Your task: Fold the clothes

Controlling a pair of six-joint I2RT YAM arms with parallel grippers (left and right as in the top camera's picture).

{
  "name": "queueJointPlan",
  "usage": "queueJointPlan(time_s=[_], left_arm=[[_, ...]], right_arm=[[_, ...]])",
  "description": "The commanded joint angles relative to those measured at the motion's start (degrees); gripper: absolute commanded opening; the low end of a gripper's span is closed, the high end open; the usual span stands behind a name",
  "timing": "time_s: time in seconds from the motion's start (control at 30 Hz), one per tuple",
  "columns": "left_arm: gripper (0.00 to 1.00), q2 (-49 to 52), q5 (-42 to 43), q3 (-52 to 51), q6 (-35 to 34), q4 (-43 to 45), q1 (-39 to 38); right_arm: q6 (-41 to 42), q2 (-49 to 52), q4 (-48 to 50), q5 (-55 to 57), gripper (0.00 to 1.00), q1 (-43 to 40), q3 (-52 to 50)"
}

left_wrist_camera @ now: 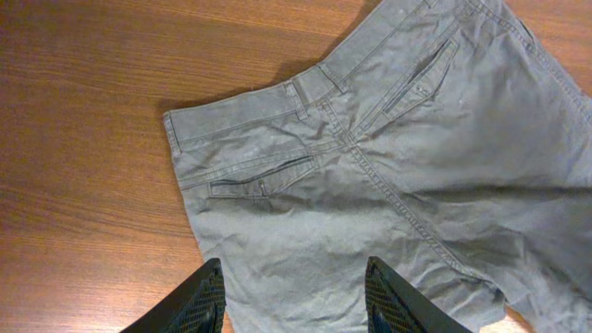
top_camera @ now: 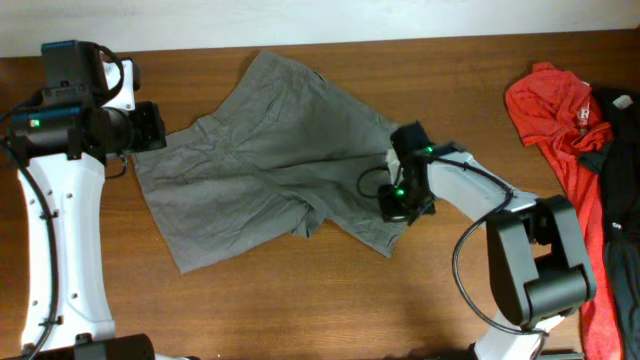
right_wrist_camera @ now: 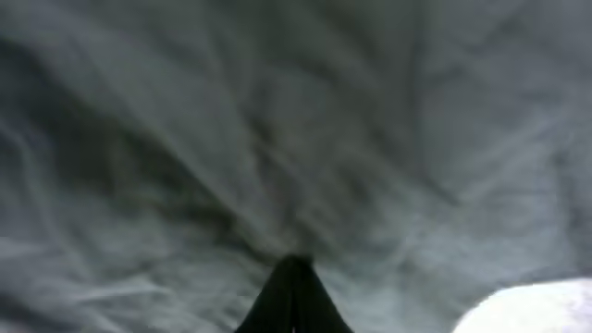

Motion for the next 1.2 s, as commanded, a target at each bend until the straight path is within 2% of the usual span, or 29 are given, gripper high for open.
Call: queueJointPlan(time_s=[0.0,0.17,0.27,0.37,0.43,0.5,0.63,0.67,0.7,0.73,0.77,0.87,0.97,1.07,1.17], left_arm=[[0.49,-0.5,0.8,0.0,0.3,0.1,-0.5],[0.49,-0.5,0.8,0.0,0.3,0.4,-0.5],[0.5,-0.5,0.8,0.0,0.3,1.5,-0.5],[0.56,-0.5,0.8,0.0,0.3,2.7,-0.5],[0.6,-0.5,0.8,0.0,0.3,3.6,-0.5],[0.68,-0.5,0.8,0.0,0.4,3.8,-0.6],[0.72,-0.5,0.8,-0.1,1.8,3.6,-0.6],[0.73,-0.5,0.8,-0.1,1.8,3.6,-0.6],[0.74,-0.5,0.8,-0.1,1.8,3.5,-0.6],[0.74,-0.5,0.8,-0.1,1.8,3.4,-0.6],[0.74,-0.5,0.8,-0.1,1.8,2.9,-0.6],[0.75,-0.5,0.8,-0.1,1.8,1.9,-0.6],[0.75,-0.5,0.8,-0.1,1.8,1.6,-0.6],[0.74,-0.5,0.8,-0.1,1.8,1.0,-0.6],[0.74,-0.5,2.4,-0.1,1.8,0.9,-0.6]], right_arm=[[4.2,0.3,6.0,3.1,0.04,-4.6,-2.3],[7.8,4.7,12.9,3.3,0.04,-9.7,-2.3],[9.8,9.0,20.6,3.3,0.04,-13.8,-2.1],[11.0,13.9,25.5,2.8,0.04,-18.3,0.3],[10.6,17.3,26.4,1.7,0.04,-21.2,4.3],[8.4,20.3,26.4,-2.8,0.04,-23.9,10.2],[5.3,21.0,26.3,-9.1,0.04,-25.7,18.7],[3.7,20.7,25.4,-12.0,0.18,-25.9,21.0],[2.0,20.4,23.4,-15.8,0.42,-26.2,23.6],[1.3,20.0,21.6,-19.0,0.54,-26.5,25.6],[0.0,18.9,17.6,-24.9,0.6,-27.1,29.0],[-0.2,14.8,8.4,-32.7,0.66,-27.8,33.4],[-3.5,9.0,-3.0,-32.0,0.66,-27.4,33.6],[-8.3,5.0,-20.0,-23.1,0.65,-24.9,33.4],[-11.4,5.1,-29.3,-16.1,0.63,-20.9,32.0]])
